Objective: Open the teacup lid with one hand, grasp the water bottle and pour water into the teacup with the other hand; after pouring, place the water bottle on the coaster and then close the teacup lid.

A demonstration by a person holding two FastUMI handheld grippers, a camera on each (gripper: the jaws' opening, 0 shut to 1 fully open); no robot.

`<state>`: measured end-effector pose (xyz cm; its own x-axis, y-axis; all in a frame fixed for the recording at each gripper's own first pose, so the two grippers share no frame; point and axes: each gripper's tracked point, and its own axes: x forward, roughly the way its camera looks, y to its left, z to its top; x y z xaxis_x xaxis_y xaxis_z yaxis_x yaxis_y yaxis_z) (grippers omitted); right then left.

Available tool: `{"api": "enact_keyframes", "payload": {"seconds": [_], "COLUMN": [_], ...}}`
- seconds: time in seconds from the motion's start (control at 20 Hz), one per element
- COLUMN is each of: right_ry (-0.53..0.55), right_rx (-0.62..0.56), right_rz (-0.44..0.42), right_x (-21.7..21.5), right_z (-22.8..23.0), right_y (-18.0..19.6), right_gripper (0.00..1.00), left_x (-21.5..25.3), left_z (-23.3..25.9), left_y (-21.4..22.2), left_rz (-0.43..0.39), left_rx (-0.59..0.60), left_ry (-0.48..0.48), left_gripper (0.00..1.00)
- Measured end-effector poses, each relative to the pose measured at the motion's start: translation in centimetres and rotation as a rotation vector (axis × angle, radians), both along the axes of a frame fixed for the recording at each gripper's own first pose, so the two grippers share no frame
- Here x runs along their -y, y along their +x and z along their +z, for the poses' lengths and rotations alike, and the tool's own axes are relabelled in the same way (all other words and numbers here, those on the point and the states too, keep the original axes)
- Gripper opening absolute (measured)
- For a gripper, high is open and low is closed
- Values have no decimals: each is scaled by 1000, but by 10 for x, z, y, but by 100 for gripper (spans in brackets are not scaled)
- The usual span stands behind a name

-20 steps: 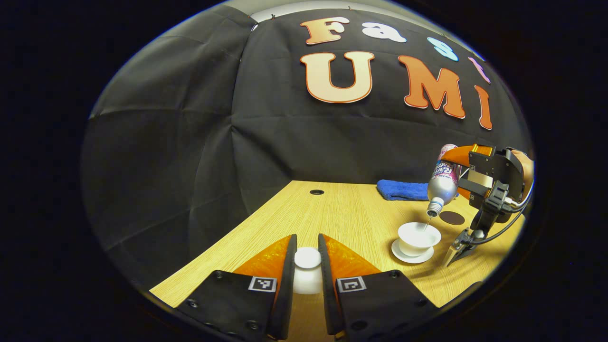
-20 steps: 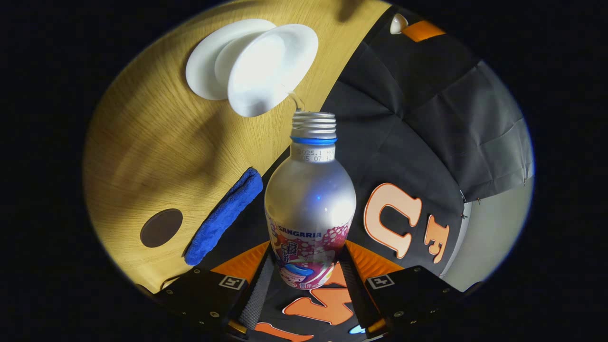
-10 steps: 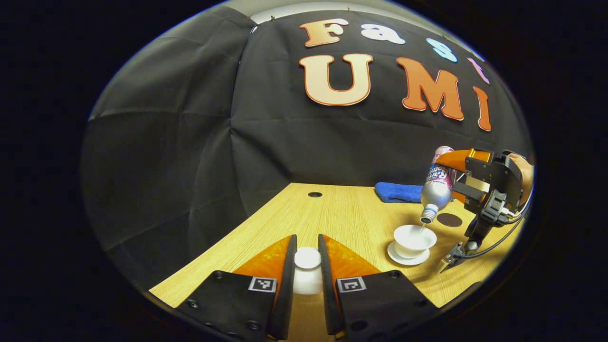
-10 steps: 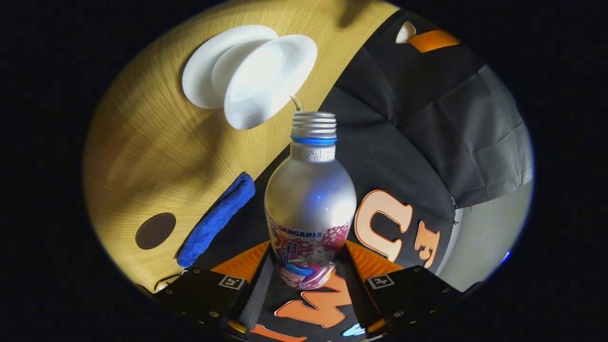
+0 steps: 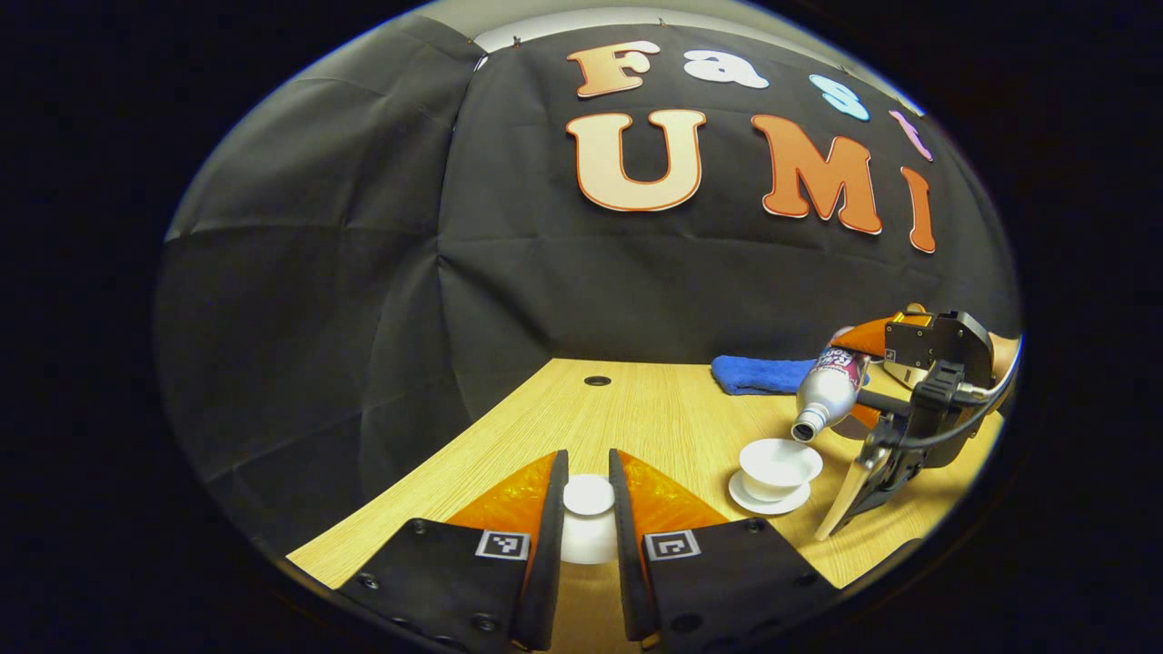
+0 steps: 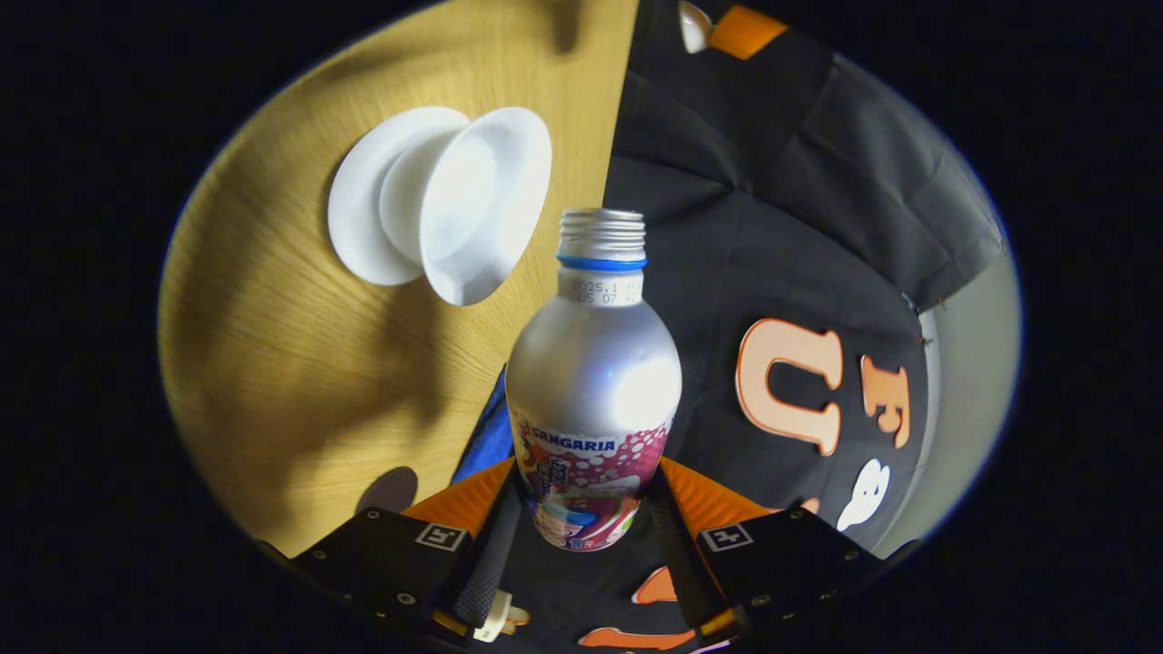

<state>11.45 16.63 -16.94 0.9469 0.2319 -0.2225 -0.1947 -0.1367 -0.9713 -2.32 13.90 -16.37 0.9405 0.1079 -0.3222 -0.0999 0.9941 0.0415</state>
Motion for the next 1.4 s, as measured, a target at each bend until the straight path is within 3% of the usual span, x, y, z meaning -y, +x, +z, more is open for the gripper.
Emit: {"api": "enact_keyframes", "payload": {"seconds": [0.05, 0.1, 0.2, 0.25, 0.35, 0.45, 0.6, 0.65, 0.8, 1.4], "right_ry": [58, 113, 213, 256, 340, 434, 573, 618, 750, 1164], "right_rx": [-33, -71, -144, -170, -211, -247, -281, -298, -338, -402], "right_rz": [-24, -49, -85, -97, -128, -164, -215, -230, -265, -354], "right_x": [3, 8, 16, 21, 27, 39, 54, 61, 69, 77], "right_z": [-2, -7, -13, -14, -9, -7, 3, 5, 4, 7], "right_y": [-1, -4, -11, -13, -18, -16, -12, -11, -8, 1], "right_gripper": [78, 78, 78, 78, 78, 78, 79, 79, 78, 79], "left_x": [3, 7, 14, 18, 27, 39, 57, 62, 82, 153], "left_z": [3, 6, 10, 13, 15, 19, 23, 26, 34, 35], "left_y": [1, 2, 5, 7, 10, 15, 19, 21, 28, 54], "left_rz": [-4, -10, -24, -31, -44, -63, -89, -98, -132, -237], "left_rx": [3, 7, 13, 16, 19, 22, 30, 35, 52, 58], "left_ry": [4, 10, 18, 20, 23, 26, 31, 29, 23, -24], "left_gripper": [36, 32, 36, 28, 36, 32, 36, 32, 32, 32]}}
